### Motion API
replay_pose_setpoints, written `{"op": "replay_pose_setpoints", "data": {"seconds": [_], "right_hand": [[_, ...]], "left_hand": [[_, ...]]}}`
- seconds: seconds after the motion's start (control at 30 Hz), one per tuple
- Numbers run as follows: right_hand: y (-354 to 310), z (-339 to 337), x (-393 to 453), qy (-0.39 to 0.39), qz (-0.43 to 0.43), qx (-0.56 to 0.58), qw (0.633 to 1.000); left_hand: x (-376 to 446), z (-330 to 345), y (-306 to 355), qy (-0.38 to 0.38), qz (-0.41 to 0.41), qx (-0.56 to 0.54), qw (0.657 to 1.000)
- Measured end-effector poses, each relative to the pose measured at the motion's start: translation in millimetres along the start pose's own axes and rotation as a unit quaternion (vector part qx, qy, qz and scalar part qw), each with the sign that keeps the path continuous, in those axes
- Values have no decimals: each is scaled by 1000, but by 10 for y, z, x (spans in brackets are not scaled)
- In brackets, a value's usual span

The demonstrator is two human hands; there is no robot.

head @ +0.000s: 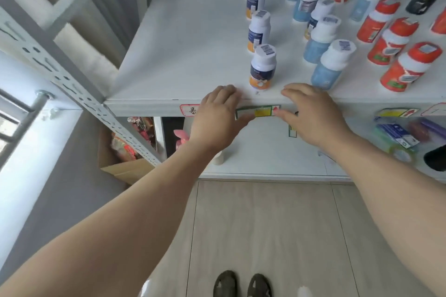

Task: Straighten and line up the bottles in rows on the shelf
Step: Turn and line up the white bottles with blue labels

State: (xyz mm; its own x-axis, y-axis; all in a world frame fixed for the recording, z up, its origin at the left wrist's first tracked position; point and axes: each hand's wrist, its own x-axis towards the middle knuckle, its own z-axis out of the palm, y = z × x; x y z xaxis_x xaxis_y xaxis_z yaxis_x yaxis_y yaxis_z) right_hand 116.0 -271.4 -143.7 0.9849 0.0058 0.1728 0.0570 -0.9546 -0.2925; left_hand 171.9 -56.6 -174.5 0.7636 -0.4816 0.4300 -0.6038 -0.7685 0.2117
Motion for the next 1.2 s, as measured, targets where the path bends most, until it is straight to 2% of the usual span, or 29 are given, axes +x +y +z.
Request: {"op": "replay_pose_setpoints", "data": {"seconds": [0.13, 0.23, 0.43, 0.7, 0.83, 0.93, 1.0, 1.07, 1.13, 1.2], "right_hand": [[149, 272, 42, 81, -14, 7, 997], [175, 371, 59, 124, -12, 9, 992], [188, 437, 59, 171, -30, 14, 985], [197, 428, 56, 164, -38, 13, 986], [144, 372, 40, 133, -21, 32, 990], [-12, 128, 81, 95, 35, 112, 989], [-154, -81, 174, 94, 75, 189, 975], [-271, -268, 325, 90, 89, 248, 961], [-326, -394, 493, 36, 95, 276, 956], [-329, -422, 606, -39, 90, 311, 945]], "left_hand": [[-10, 277, -110, 113, 29, 12, 993], [-19, 358, -158, 152, 42, 12, 987], [-22, 405, -180, 163, 51, 6, 985], [-24, 391, -171, 155, 45, 6, 987], [-42, 335, -77, 118, 5, -11, 993], [46, 122, 80, 50, -88, -62, 993], [169, -50, 183, -25, -163, -127, 978], [309, -186, 248, -89, -203, -195, 956], [442, -234, 262, -136, -232, -249, 930], [525, -240, 253, -149, -230, -267, 924]]}}
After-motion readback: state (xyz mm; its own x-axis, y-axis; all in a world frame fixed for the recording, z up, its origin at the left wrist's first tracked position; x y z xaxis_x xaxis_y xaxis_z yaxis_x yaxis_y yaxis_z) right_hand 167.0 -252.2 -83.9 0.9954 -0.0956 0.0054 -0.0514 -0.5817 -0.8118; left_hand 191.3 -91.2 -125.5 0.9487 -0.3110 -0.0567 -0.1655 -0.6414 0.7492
